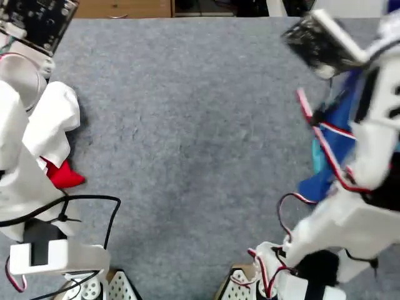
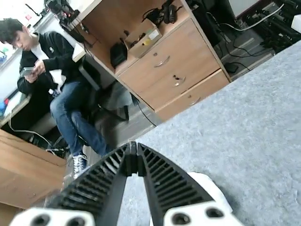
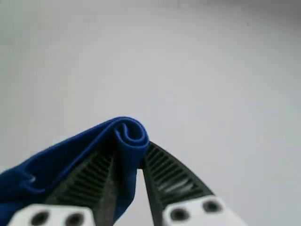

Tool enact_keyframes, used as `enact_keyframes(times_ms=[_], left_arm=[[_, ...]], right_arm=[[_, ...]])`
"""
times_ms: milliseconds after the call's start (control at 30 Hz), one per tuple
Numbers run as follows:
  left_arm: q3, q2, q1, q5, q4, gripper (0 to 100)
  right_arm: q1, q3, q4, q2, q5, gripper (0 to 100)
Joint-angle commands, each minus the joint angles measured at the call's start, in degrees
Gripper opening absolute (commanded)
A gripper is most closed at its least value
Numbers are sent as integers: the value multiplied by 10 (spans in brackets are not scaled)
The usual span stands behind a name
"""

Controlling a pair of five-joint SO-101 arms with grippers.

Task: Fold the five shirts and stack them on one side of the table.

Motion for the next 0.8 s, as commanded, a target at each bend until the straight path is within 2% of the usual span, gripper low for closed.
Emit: enact_keyframes(times_ms=[0, 200, 267, 367, 433, 633, 767], left_arm=[[11, -12, -50, 11, 6, 18], [16, -10, -163, 11, 6, 18], [17, -7, -185, 11, 6, 19], [17, -7, -195, 11, 6, 19], [17, -7, -194, 11, 6, 19], [21, -7, -168, 12, 6, 19], [103, -11, -132, 9, 6, 19]], right_arm=[[-100, -2, -27, 9, 0, 2], [-280, -27, -73, -3, 28, 2], [-308, -43, -71, -10, 29, 2], [-313, -51, -65, -19, 31, 2], [-280, -51, -26, -19, 32, 2], [-79, 36, 162, 1, 40, 2], [-7, 165, 185, 27, 92, 2]])
